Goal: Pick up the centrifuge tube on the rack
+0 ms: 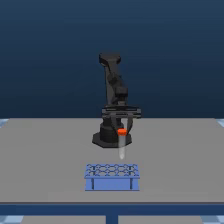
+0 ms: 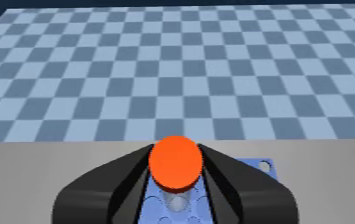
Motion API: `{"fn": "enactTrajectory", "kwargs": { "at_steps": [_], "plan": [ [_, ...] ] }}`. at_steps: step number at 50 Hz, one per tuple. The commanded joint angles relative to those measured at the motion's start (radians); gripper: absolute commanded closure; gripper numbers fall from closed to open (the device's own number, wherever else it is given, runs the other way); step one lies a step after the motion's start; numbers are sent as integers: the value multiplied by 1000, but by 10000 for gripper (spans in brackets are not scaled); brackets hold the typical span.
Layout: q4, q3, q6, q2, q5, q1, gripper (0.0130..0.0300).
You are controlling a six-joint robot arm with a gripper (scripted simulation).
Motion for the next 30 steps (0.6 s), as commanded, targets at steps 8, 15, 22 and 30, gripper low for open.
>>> {"fn": "enactTrajectory", "kwargs": {
  "at_steps": [8,15,22,30],
  "plan": [
    [54,-12,-68,-7,-20,0,300],
    [63,-14,-78,-8,-22,0,300],
    [63,-14,-78,-8,-22,0,300],
    [63,-14,-78,-8,-22,0,300]
  ]
}}
